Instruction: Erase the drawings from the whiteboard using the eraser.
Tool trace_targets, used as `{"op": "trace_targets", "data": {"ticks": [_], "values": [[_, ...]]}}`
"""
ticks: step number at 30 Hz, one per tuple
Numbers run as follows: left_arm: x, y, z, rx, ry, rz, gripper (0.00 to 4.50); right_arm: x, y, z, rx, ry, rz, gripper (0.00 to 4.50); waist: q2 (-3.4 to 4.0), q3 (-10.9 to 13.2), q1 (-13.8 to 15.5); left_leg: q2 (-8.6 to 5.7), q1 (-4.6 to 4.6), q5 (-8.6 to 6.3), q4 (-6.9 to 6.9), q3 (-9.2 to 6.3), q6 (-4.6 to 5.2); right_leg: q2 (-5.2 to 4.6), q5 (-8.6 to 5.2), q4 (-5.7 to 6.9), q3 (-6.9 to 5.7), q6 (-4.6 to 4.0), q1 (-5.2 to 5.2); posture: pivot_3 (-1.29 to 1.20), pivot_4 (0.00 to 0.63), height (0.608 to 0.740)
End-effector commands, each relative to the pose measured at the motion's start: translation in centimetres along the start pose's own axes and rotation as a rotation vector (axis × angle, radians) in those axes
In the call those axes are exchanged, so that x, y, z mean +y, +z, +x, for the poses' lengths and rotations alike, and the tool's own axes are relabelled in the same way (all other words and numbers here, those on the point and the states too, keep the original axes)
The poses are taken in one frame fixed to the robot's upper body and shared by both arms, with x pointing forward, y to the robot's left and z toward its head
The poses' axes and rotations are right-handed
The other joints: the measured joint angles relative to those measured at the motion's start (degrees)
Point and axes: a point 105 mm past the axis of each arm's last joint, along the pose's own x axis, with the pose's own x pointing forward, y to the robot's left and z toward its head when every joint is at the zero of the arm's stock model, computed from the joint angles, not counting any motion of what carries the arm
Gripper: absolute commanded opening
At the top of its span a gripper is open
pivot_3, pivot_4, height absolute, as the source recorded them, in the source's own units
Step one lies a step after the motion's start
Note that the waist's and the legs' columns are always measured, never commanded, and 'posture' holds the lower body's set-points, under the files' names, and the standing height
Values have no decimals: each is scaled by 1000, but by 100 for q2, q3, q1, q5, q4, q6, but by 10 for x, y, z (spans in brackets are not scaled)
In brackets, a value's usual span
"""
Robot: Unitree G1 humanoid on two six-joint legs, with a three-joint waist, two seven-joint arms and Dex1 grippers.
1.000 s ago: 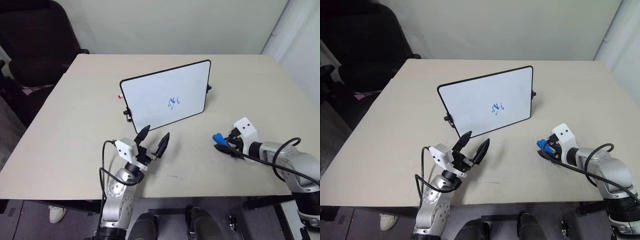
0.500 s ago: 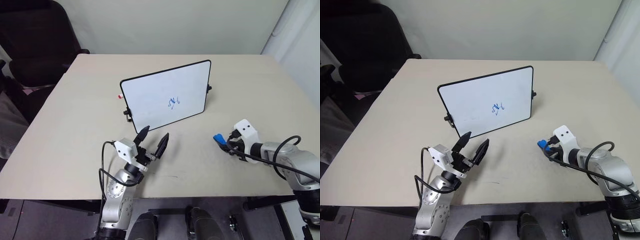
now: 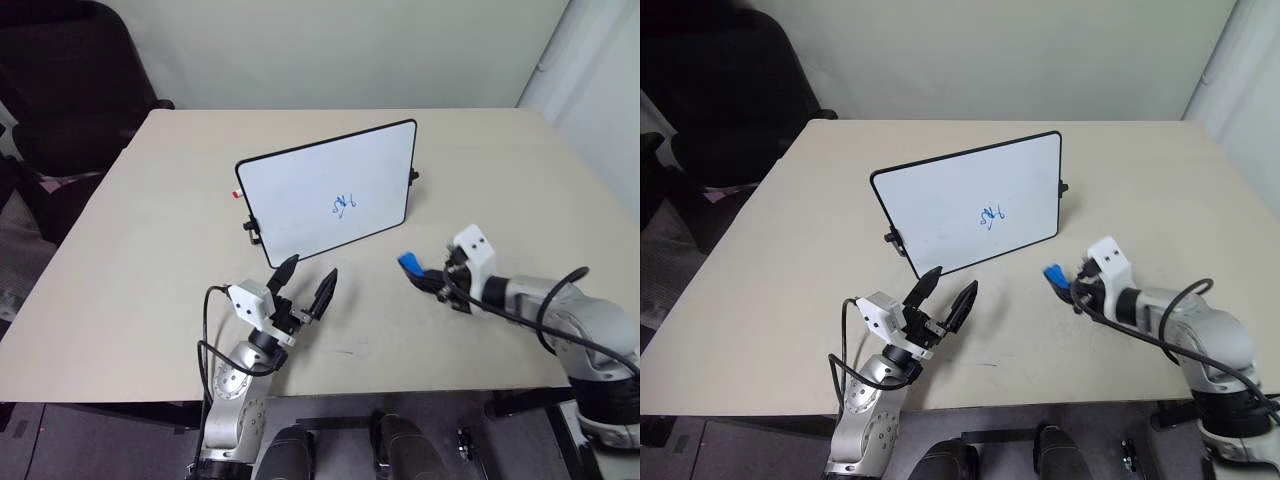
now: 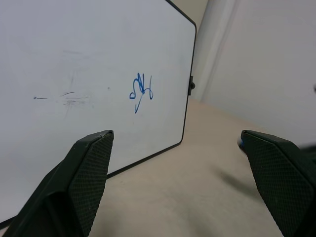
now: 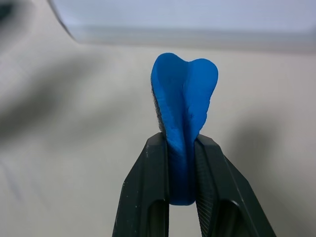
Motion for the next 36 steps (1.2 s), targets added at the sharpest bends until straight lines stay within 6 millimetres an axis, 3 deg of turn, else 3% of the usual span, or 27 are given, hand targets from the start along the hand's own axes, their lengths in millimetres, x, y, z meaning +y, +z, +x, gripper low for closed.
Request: {"op": "trace_targets", "data": {"ticks": [1,7,11,19,23,27,36], "values": [[0,14,2,-43,-7,18,4500,10,24,17,-78,16,-43,348,0,0,8,1,0,1,0,-2,1,0,0,2,0,-1,0,0,150,740],[7,17,1,-41,-4,24,4500,21,43,63,-138,27,-57,348,-1,-1,28,6,2,2,0,-12,1,-17,9,10,1,-14,-7,0,150,740],[7,19,0,-39,-5,29,4500,23,56,82,-160,2,-84,348,-1,-1,27,7,-11,0,-2,-12,-2,-25,37,14,1,-58,-26,0,150,740],[9,22,-3,-38,6,39,4500,-9,76,86,-229,-197,-18,348,-1,-1,30,4,-35,-1,-2,-7,-4,-36,42,16,0,-70,-53,0,150,740],[9,23,-5,-38,8,40,4500,-10,79,89,-244,-218,-22,348,-2,-1,22,3,-33,0,0,-5,-3,-40,52,23,-1,-83,-56,0,150,740],[7,22,-4,-36,2,39,4500,-8,77,92,-239,-222,-33,348,-1,-1,16,4,-29,11,2,-5,-4,-40,50,41,-1,-80,-60,0,150,740],[4,21,-3,-35,-5,36,4500,-29,58,96,-162,-329,-33,348,-2,-1,6,6,-26,17,2,-6,-7,-42,43,55,-1,-68,-65,0,150,740]]}}
